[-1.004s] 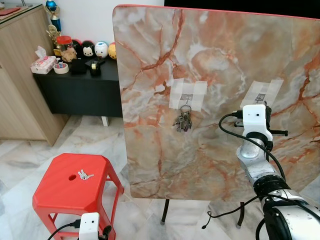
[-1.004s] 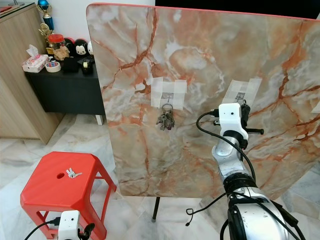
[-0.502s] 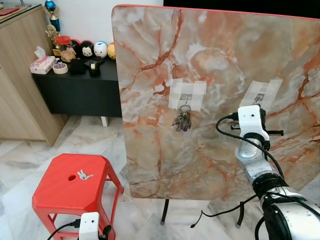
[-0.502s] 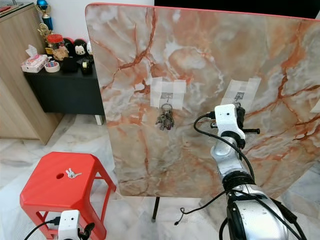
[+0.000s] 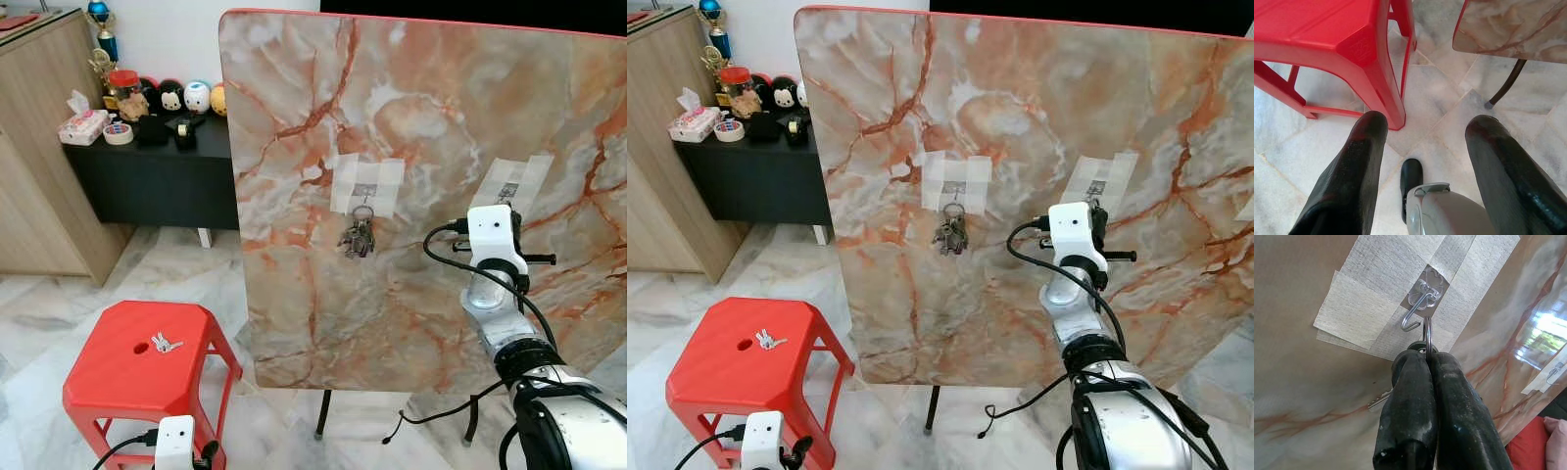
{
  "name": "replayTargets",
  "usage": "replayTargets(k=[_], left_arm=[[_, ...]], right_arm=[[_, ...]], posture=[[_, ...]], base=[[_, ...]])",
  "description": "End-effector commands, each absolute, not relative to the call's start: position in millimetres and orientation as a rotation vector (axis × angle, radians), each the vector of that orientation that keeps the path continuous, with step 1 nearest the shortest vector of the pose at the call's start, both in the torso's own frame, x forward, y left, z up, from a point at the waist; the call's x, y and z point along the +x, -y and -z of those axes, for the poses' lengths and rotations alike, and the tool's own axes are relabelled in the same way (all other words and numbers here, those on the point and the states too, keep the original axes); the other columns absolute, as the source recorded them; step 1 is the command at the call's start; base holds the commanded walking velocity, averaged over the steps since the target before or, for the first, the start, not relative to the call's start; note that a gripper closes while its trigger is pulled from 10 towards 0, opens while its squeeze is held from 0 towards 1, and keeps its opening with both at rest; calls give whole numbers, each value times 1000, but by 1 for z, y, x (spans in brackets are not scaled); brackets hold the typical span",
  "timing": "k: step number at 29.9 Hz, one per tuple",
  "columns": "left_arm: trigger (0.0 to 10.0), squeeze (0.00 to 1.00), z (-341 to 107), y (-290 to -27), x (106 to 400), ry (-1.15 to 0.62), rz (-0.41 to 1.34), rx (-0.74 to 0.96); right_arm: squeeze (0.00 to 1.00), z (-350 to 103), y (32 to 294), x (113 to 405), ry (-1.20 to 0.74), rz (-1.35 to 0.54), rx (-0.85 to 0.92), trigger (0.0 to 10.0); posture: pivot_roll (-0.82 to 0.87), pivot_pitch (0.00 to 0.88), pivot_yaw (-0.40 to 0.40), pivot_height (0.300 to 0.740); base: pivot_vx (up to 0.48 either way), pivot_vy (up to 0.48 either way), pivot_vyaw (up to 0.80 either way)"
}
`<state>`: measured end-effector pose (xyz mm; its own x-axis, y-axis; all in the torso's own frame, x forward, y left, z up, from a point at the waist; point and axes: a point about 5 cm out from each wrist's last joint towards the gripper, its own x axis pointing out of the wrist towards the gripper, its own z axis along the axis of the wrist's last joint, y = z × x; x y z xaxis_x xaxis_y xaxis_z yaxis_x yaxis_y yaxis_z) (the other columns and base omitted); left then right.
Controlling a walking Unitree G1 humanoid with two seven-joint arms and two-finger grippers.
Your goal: Hang keys on a hook
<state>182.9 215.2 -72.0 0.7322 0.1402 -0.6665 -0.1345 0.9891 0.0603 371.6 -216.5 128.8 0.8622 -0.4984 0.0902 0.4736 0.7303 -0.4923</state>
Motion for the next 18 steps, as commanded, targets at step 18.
replayTargets(k=[18], left_arm=[[10000, 0, 75, -213, 179, -759, -156, -5]], right_arm=[[0, -137, 216, 377, -37, 524, -499, 10000]], posture=[[86, 0, -99, 740]], base=[[0, 0, 0]])
